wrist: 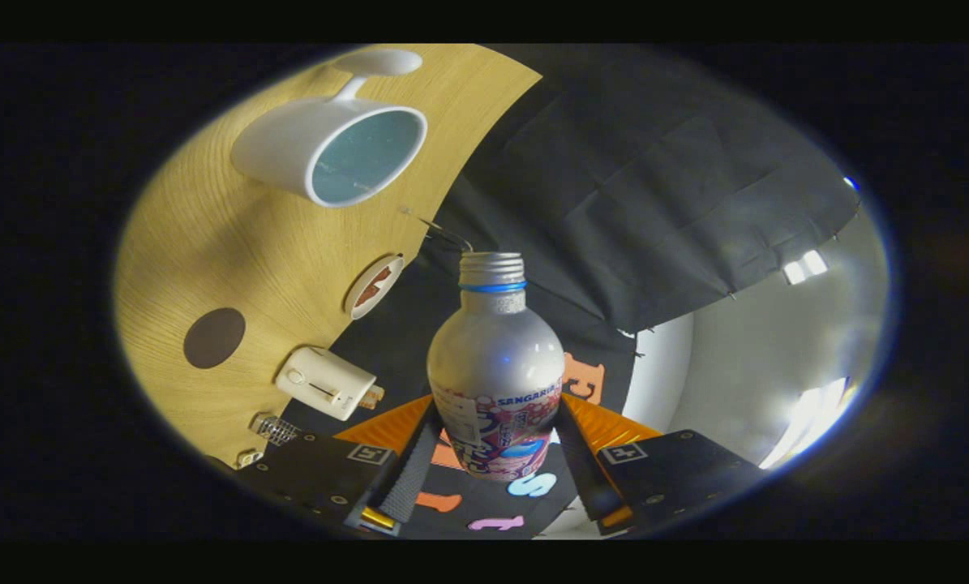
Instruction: Take the bottle from table, then pour the juice into the cup, finally place the bottle on the coaster
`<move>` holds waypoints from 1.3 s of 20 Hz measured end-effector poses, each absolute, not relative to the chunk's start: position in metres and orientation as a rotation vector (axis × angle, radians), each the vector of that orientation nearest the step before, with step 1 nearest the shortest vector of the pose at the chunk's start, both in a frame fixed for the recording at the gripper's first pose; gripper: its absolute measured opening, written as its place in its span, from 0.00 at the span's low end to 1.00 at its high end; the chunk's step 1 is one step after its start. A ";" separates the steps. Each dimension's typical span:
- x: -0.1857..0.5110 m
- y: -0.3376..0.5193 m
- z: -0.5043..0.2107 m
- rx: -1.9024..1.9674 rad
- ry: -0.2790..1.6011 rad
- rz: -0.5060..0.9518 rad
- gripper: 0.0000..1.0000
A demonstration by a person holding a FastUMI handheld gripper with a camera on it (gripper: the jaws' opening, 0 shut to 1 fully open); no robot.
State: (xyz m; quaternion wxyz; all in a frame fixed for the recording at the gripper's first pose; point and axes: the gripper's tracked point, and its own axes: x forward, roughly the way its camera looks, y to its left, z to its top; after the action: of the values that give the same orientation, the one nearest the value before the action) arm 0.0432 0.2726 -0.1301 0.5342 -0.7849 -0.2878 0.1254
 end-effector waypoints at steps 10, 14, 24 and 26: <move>0.043 0.290 -0.150 -1.860 -0.689 0.351 0.78; 0.041 0.294 -0.169 -1.837 -0.662 0.394 0.78; 0.038 0.292 -0.218 -1.594 -0.436 0.534 0.78; 0.036 0.291 -0.222 -1.492 -0.382 0.558 0.78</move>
State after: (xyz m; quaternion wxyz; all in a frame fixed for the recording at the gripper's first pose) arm 0.0361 0.2912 -0.2219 0.6829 -0.6655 -0.1702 0.2486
